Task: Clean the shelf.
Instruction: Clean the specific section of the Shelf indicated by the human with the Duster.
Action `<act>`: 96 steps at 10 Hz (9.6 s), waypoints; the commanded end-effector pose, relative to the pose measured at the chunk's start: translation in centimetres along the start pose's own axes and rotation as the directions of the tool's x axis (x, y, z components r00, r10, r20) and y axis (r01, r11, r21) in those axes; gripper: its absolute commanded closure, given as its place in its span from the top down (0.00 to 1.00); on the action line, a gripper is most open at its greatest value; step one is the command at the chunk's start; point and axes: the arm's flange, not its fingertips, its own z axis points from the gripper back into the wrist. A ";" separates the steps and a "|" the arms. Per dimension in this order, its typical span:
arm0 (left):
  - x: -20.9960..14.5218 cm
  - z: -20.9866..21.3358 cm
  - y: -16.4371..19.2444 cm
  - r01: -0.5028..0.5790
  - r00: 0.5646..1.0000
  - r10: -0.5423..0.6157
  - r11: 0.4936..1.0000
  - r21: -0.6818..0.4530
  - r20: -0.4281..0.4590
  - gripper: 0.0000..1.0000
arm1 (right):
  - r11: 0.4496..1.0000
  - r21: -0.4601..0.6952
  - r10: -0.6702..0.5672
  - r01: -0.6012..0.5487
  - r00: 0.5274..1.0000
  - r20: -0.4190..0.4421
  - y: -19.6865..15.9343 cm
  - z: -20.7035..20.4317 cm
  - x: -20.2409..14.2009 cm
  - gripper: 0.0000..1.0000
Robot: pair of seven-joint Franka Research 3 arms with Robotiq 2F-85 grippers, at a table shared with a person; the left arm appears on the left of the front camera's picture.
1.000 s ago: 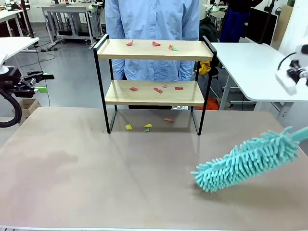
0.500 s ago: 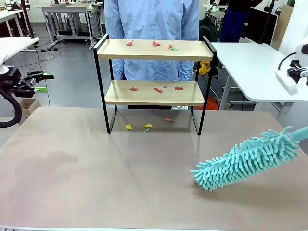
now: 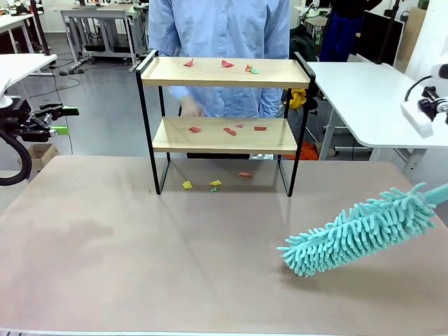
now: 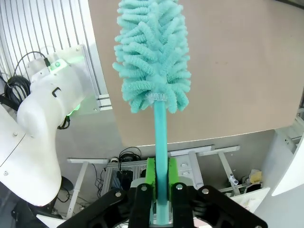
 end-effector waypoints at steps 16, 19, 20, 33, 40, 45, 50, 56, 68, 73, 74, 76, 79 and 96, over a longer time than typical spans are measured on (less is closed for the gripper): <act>0.2 -0.1 -0.2 0.013 1.000 -0.013 1.000 -0.006 -0.003 1.00 | 1.000 0.000 0.000 0.000 1.000 0.000 0.0 0.0 0.0 0.13; 0.2 -0.1 -0.2 0.013 1.000 -0.013 1.000 -0.006 -0.003 1.00 | 0.961 -0.031 -0.265 0.274 0.948 0.178 1.4 4.5 4.4 0.13; 0.2 -0.1 -0.2 0.013 1.000 -0.013 1.000 -0.006 -0.003 1.00 | 0.919 0.017 -0.386 0.393 0.893 0.232 2.1 6.0 6.3 0.13; 0.2 -0.1 -0.2 0.013 1.000 -0.013 1.000 -0.006 -0.003 1.00 | 0.608 0.173 -0.754 0.775 0.496 0.430 3.2 9.4 18.9 0.13; 0.2 -0.1 -0.2 0.013 1.000 -0.013 1.000 -0.006 -0.003 1.00 | 0.217 0.211 -0.900 0.953 0.112 0.421 0.6 10.7 36.7 0.13; 0.2 -0.1 -0.2 0.013 1.000 -0.013 1.000 -0.006 -0.003 1.00 | 0.196 0.271 -0.883 0.942 0.050 0.467 -3.8 8.7 43.7 0.13; 0.2 -0.1 -0.2 0.013 1.000 -0.013 1.000 -0.006 -0.003 1.00 | 0.113 0.354 -0.920 0.928 -0.037 0.390 -7.0 6.1 46.8 0.13; 0.2 -0.1 -0.2 0.013 1.000 -0.013 1.000 -0.006 -0.003 1.00 | 0.124 0.315 -0.940 0.941 0.010 0.341 -7.8 2.6 47.5 0.13; 0.2 -0.1 -0.2 0.013 1.000 -0.013 1.000 -0.006 -0.003 1.00 | -0.014 0.260 -0.981 0.966 -0.063 0.181 -9.8 -1.2 31.1 0.13; 0.2 -0.1 -0.2 0.013 1.000 -0.013 1.000 -0.006 -0.003 1.00 | -0.058 0.149 -0.977 0.987 -0.086 0.193 -10.4 -2.3 22.8 0.13; 0.2 -0.1 -0.2 0.013 1.000 -0.013 1.000 -0.006 -0.003 1.00 | -0.029 0.166 -0.970 0.986 -0.068 0.234 -9.8 -1.5 22.4 0.13; 0.2 -0.1 -0.2 0.013 1.000 -0.013 1.000 -0.006 -0.003 1.00 | -0.075 0.156 -0.976 0.985 -0.105 0.193 -11.2 -2.5 24.5 0.13; 0.2 -0.1 -0.2 0.013 1.000 -0.013 1.000 -0.006 -0.003 1.00 | 0.079 0.241 -0.964 0.967 0.012 0.266 -10.1 -0.6 24.4 0.13; 0.2 -0.1 -0.2 0.013 1.000 -0.013 1.000 -0.006 -0.003 1.00 | 0.890 0.283 -0.384 0.357 0.922 0.044 0.2 -4.5 4.6 0.13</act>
